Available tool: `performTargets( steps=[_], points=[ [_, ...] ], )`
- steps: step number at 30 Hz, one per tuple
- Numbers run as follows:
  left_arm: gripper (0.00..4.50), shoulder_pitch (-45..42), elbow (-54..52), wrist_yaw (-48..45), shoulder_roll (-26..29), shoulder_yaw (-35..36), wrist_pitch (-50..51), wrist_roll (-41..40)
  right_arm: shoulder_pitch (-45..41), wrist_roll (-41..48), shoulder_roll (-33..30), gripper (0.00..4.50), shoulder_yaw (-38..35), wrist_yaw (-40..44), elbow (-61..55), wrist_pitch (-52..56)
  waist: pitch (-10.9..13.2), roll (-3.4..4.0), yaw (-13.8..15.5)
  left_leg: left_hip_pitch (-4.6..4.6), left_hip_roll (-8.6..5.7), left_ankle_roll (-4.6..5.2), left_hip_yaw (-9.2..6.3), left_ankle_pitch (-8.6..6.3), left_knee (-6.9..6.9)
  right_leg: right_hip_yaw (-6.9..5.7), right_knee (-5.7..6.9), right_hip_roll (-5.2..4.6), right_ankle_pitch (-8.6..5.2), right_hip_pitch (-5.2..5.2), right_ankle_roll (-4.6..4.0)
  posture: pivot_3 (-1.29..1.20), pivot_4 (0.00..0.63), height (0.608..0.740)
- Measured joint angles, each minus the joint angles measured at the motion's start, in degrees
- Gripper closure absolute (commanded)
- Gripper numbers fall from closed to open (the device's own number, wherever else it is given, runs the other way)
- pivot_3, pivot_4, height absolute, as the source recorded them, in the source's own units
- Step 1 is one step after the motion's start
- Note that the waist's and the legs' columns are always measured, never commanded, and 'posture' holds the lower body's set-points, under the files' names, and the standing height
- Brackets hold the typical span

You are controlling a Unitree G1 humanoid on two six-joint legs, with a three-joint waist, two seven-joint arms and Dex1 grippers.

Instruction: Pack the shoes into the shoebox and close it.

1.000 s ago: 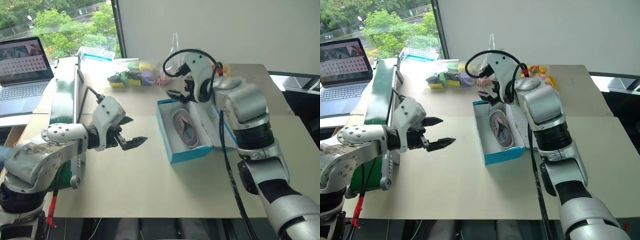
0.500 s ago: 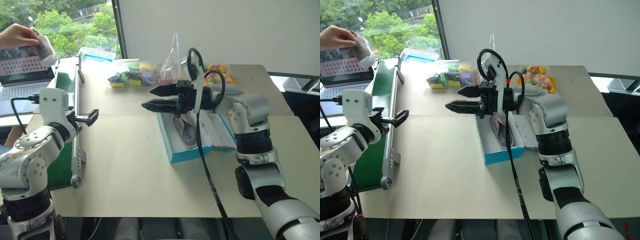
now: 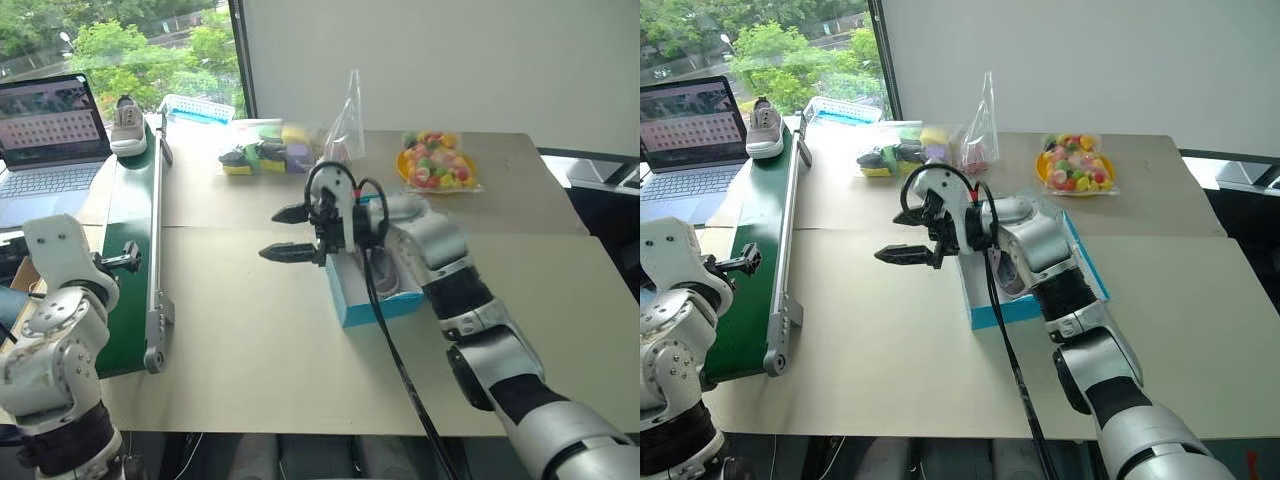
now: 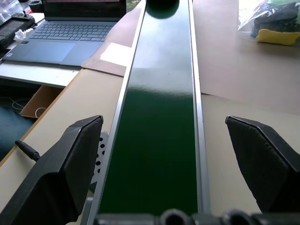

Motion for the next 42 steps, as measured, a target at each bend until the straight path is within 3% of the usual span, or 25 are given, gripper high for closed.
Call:
performTargets(
  steps=[8,25,34,42],
  points=[
    [0.00,0.4,6.2,-1.6,0.8,-0.3,-6.2,1.8,0.0,-4.2,2.0,0.02,0.6,-1.2,4.6,-6.0,0.0,0.00,-0.2,0.01,0.02,0.00,-0.01,0.00,-0.03,0.00,0.03,0.02,0.00,-0.03,-0.01,0.00,0.150,0.740],
    [0.00,-8.7,31.5,-9.3,11.6,-2.2,-16.0,3.1,3.7,-4.3,2.3,0.02,0.3,-1.5,-1.3,-5.7,0.0,0.00,-0.3,0.01,0.02,0.00,-0.03,0.00,-0.05,-0.03,0.06,0.01,0.00,-0.06,0.00,0.00,0.150,0.740],
    [0.00,-11.9,40.1,-11.6,14.4,-4.0,-21.1,4.3,3.5,-8.4,2.6,0.02,-0.6,-9.9,2.2,-6.3,0.0,-0.01,-0.1,-0.01,0.01,0.00,-0.02,0.00,-0.05,-0.03,0.06,0.00,0.00,-0.09,0.00,0.00,0.150,0.740],
    [0.00,-12.9,44.2,-14.8,14.8,-7.3,-24.1,4.9,3.5,-8.9,2.6,0.02,-0.7,-11.2,2.9,-6.4,0.0,-0.01,-0.2,-0.03,0.01,0.00,-0.01,0.00,-0.06,-0.03,0.10,0.00,0.00,-0.14,-0.01,0.00,0.150,0.740]
  ],
)
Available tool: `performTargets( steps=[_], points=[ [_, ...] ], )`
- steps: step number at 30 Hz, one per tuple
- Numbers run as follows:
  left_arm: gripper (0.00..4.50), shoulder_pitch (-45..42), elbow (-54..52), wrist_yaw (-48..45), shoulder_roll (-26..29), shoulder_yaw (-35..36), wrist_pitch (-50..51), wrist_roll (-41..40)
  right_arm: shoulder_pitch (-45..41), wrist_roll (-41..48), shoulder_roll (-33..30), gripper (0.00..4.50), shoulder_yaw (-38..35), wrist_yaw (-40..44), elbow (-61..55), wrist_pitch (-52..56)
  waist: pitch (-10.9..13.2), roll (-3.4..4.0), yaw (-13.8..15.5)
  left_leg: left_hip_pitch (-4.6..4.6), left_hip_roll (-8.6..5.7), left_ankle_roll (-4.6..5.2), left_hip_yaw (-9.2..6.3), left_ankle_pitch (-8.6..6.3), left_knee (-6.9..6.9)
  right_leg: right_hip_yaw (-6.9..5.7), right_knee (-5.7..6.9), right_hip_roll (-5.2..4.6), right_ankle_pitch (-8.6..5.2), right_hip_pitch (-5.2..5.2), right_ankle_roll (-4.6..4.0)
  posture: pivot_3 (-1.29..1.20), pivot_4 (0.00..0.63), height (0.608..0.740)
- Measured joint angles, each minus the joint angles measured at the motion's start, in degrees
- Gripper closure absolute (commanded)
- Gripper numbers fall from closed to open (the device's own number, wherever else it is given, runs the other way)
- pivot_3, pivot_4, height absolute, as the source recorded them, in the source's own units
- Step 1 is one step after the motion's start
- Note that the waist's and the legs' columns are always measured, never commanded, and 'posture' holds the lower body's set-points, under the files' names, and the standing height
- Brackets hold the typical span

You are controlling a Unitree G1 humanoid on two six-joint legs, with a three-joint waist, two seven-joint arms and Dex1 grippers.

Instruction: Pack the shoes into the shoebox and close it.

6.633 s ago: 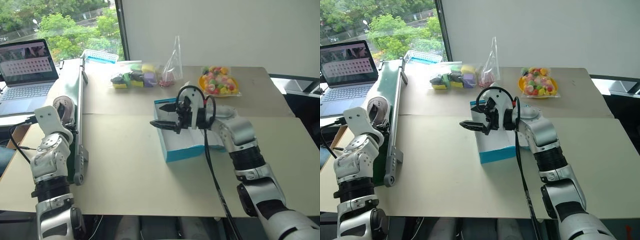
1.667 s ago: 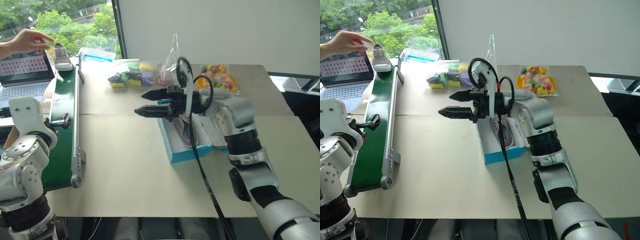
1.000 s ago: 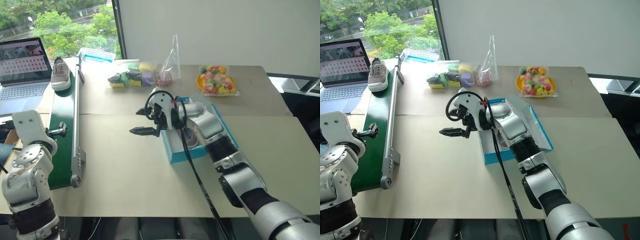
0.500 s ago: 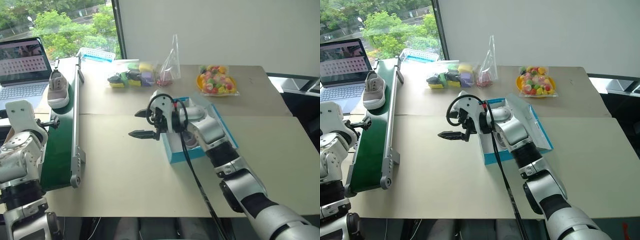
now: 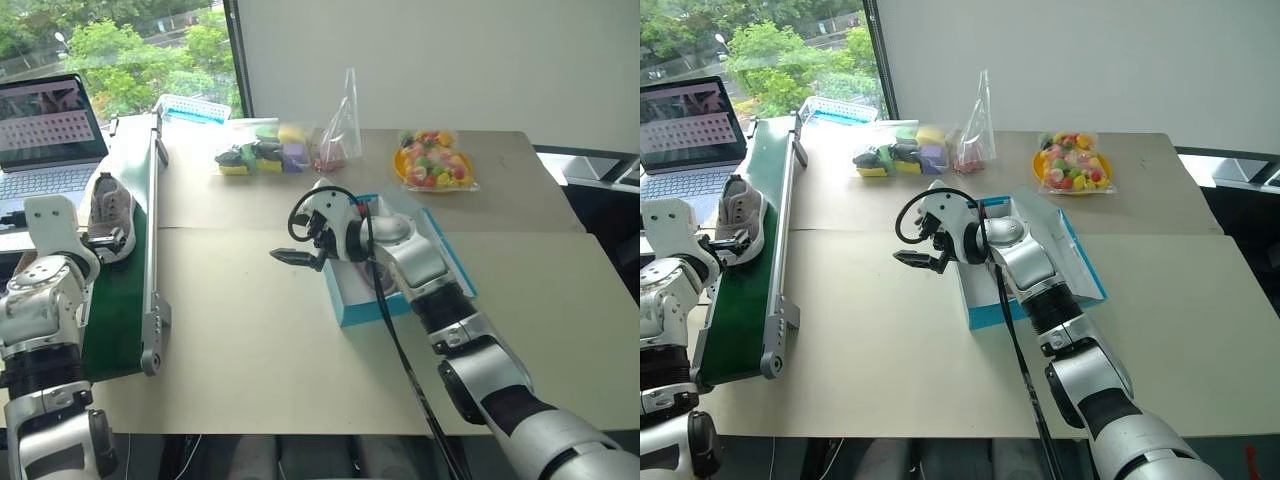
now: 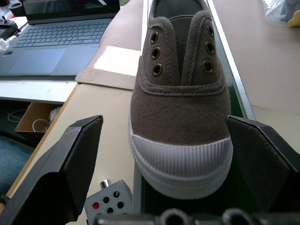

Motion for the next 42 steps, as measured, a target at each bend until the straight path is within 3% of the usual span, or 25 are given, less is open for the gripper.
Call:
performTargets(
  steps=[6,7,9,19,20,32,35,42],
  points=[
    [0.00,0.0,3.6,-2.8,0.3,-1.8,-0.7,0.0,0.0,0.0,-0.4,0.02,0.0,-0.1,0.0,0.0,0.0,0.00,0.0,0.00,0.00,0.00,0.00,0.00,0.00,0.00,0.00,0.00,0.00,-0.01,0.00,0.00,0.150,0.740],
    [0.54,0.0,3.8,-3.2,0.4,-1.7,-0.7,-0.2,0.0,0.0,-0.5,0.00,0.0,-0.1,0.0,0.0,0.0,0.00,0.0,0.01,0.00,0.00,0.01,0.00,0.00,0.00,0.02,0.00,0.00,-0.01,0.00,0.00,0.150,0.740],
    [0.97,-0.1,4.0,-3.7,0.3,-1.4,-0.6,-0.8,0.0,-0.1,-0.6,0.00,0.0,-0.1,0.0,0.0,0.0,0.00,0.1,0.03,0.00,0.00,0.00,0.01,0.01,0.00,0.05,0.00,0.00,0.00,0.00,0.00,0.150,0.740],
    [4.34,1.6,-2.5,-2.3,-2.6,-0.9,0.7,-2.2,0.0,-1.1,-1.6,0.00,0.0,0.2,-0.2,0.3,0.0,0.00,0.1,0.04,0.01,-0.10,-0.03,0.07,0.02,-0.01,0.12,0.01,0.01,0.01,-0.02,0.00,0.150,0.740],
    [4.47,1.6,-3.4,-2.2,-2.8,-0.9,1.0,-2.5,0.0,-1.1,-1.6,0.00,0.0,0.2,-0.2,0.3,0.0,0.00,0.2,0.02,0.00,-0.10,-0.05,0.07,0.02,-0.02,0.11,0.01,0.01,0.01,-0.02,0.00,0.150,0.740],
    [4.47,-1.9,-16.5,-2.5,-6.9,-3.0,5.7,-7.1,0.1,-0.1,-0.7,0.00,-2.0,-0.9,-0.5,3.0,0.0,-0.03,0.2,-0.04,0.00,-0.10,-0.04,0.07,0.02,-0.02,0.05,-0.01,0.02,0.00,-0.02,0.00,0.150,0.740],
    [4.47,-2.8,-22.9,-3.1,-9.7,-5.4,7.3,-9.5,-0.7,5.7,2.3,0.00,-8.7,-4.2,-0.5,9.5,0.0,-0.03,0.2,-0.07,-0.01,-0.11,-0.04,0.07,0.01,-0.01,0.06,-0.02,0.02,0.00,-0.02,0.00,0.150,0.740],
    [4.47,-3.3,-31.2,0.0,-21.5,-15.6,11.4,-11.5,-7.2,23.0,7.8,0.00,-33.0,-20.5,3.5,22.0,0.0,-0.03,0.4,-0.08,-0.02,-0.10,-0.02,0.07,0.01,-0.01,0.03,-0.04,0.02,0.01,-0.03,0.00,0.150,0.740]
  ],
)
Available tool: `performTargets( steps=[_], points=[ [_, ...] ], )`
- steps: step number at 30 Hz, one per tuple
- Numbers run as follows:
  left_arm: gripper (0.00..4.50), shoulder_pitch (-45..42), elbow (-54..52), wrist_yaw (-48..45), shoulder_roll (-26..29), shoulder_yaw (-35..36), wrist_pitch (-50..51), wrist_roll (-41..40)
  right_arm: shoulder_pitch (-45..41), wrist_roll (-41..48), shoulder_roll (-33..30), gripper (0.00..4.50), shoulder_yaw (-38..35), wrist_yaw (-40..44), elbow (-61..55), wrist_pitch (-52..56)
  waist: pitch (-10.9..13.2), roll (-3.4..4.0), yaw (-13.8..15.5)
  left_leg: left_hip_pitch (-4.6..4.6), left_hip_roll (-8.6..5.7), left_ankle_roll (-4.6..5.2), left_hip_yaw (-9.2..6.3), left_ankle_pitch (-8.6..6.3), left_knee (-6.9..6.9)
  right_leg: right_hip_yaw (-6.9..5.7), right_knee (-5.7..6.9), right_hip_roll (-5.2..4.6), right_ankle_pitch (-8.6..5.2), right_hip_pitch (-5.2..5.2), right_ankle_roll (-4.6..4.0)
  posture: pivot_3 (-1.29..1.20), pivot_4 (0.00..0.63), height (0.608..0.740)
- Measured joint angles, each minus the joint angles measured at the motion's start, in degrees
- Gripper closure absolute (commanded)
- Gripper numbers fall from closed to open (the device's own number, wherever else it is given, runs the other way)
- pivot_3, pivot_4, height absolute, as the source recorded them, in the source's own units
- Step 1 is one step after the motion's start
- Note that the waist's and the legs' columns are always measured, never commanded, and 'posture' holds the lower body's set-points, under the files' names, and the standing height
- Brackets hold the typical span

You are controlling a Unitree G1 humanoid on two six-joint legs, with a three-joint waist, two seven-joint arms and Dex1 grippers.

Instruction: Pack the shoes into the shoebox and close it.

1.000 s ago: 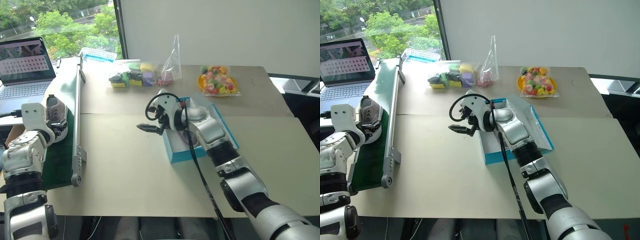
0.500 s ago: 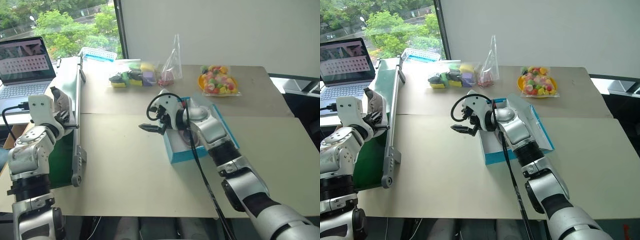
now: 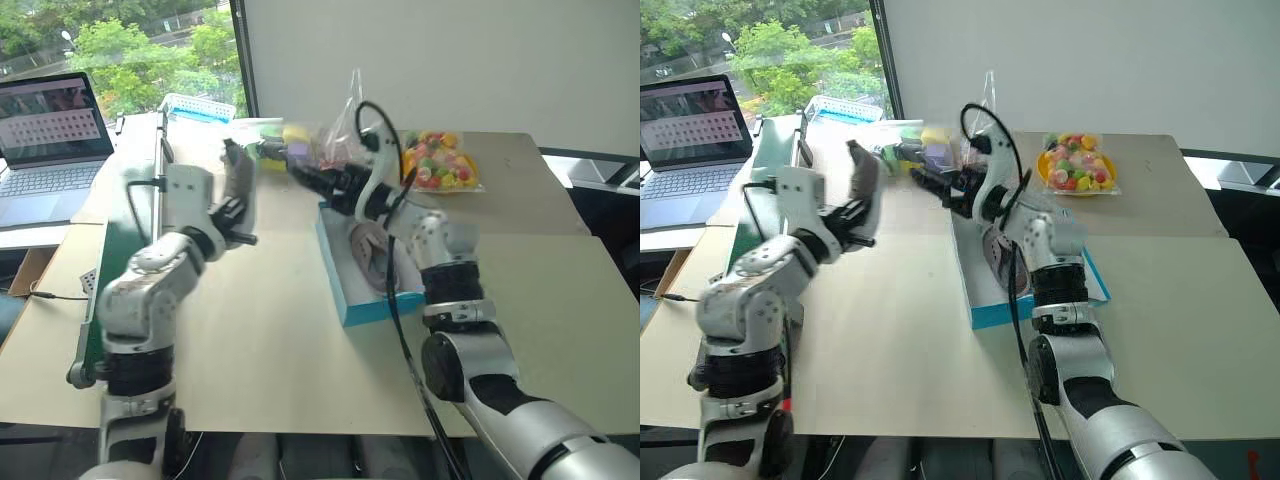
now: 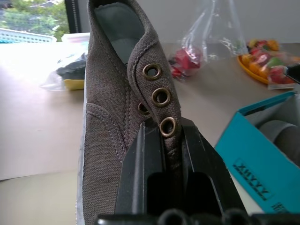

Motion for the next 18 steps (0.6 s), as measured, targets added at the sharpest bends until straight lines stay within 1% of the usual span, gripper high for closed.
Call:
performTargets(
  steps=[3,6,10,18],
  points=[
    [4.47,-1.1,-1.5,1.1,-3.6,-3.2,1.1,-0.2,-1.3,5.6,0.5,0.00,-7.9,-6.2,3.5,2.5,0.0,0.00,-0.2,0.01,0.00,0.00,0.05,0.00,-0.02,0.03,-0.01,0.00,0.00,0.00,0.00,0.00,0.150,0.740],
    [4.47,-2.8,-2.4,1.7,-5.9,-4.9,2.0,-0.4,-1.1,7.9,0.2,0.00,-11.3,-9.6,5.5,4.7,0.0,0.02,-0.5,0.02,0.00,0.01,0.10,0.00,-0.03,0.09,-0.01,0.02,0.00,-0.02,0.00,0.00,0.150,0.740],
    [4.47,-5.7,-2.3,1.6,-7.9,-7.2,2.1,-0.4,-0.7,10.7,0.7,0.00,-12.7,-11.8,5.5,7.1,0.0,0.03,-0.5,0.02,0.00,0.01,0.11,0.00,-0.03,0.10,-0.03,0.03,0.00,-0.01,0.00,0.00,0.150,0.740],
    [4.47,-6.8,0.0,0.2,-8.1,-8.5,2.0,0.0,0.0,13.5,0.8,0.00,-12.9,-13.9,3.0,8.7,0.0,0.04,-0.3,-0.01,-0.01,0.01,0.10,0.01,-0.03,0.09,-0.06,0.04,0.00,-0.01,0.00,0.00,0.150,0.740]
  ],
)
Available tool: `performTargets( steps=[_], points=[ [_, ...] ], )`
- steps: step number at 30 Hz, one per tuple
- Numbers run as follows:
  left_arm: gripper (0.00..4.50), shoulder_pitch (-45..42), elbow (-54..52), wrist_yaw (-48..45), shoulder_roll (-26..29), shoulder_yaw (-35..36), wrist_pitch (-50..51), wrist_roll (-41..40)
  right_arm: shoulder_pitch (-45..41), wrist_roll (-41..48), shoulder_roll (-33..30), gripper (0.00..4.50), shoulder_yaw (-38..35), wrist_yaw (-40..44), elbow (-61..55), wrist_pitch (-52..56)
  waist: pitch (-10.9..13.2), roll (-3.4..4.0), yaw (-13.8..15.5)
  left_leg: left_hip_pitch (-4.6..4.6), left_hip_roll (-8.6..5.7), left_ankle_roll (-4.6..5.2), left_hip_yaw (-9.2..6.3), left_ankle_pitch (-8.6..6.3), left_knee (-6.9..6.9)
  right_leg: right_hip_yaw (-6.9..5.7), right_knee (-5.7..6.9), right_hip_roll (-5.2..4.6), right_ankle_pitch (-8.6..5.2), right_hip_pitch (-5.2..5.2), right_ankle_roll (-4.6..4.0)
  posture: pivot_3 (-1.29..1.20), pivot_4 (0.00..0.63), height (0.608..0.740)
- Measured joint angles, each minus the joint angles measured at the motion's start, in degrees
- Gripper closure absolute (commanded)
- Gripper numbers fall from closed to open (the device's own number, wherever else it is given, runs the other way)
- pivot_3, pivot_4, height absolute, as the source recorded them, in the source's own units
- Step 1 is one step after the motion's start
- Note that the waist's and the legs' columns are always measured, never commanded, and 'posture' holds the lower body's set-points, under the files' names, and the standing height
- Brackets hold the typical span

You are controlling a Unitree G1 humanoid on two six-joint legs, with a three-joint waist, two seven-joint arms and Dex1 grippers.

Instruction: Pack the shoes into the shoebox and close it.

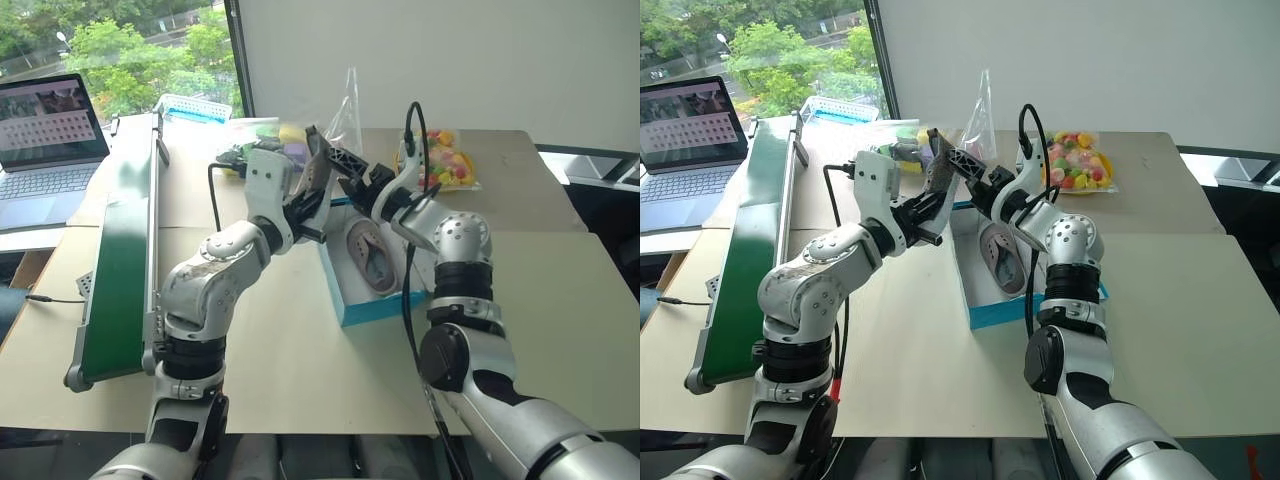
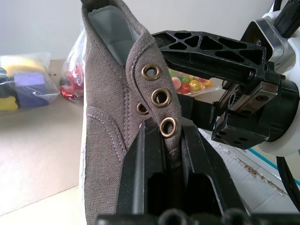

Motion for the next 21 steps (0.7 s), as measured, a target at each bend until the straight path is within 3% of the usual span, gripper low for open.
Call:
performTargets(
  steps=[10,13,21],
  points=[
    [4.47,-0.9,3.2,-3.2,0.0,-1.2,-2.7,0.4,1.3,2.7,-0.6,0.00,1.6,-0.9,-6.3,4.9,0.0,0.00,0.1,0.00,0.00,0.00,-0.01,0.00,0.00,-0.01,-0.02,0.00,0.00,0.00,0.00,0.00,0.150,0.740],
    [4.50,-1.9,4.2,-3.6,-0.2,-1.6,-2.8,0.4,2.5,2.8,-0.7,0.72,2.6,-0.9,-7.4,5.4,0.0,0.00,0.1,-0.01,0.00,0.00,-0.01,0.00,0.00,-0.01,-0.04,0.00,0.00,0.01,0.00,0.00,0.150,0.740],
    [4.50,-2.7,4.3,-4.6,0.2,-2.1,-2.0,0.1,3.1,2.9,-1.0,3.34,3.6,-0.9,-8.7,5.3,0.0,0.02,0.0,0.00,0.00,0.00,-0.01,0.00,-0.01,0.00,-0.04,0.01,0.00,0.01,0.00,0.00,0.150,0.740]
  ],
)
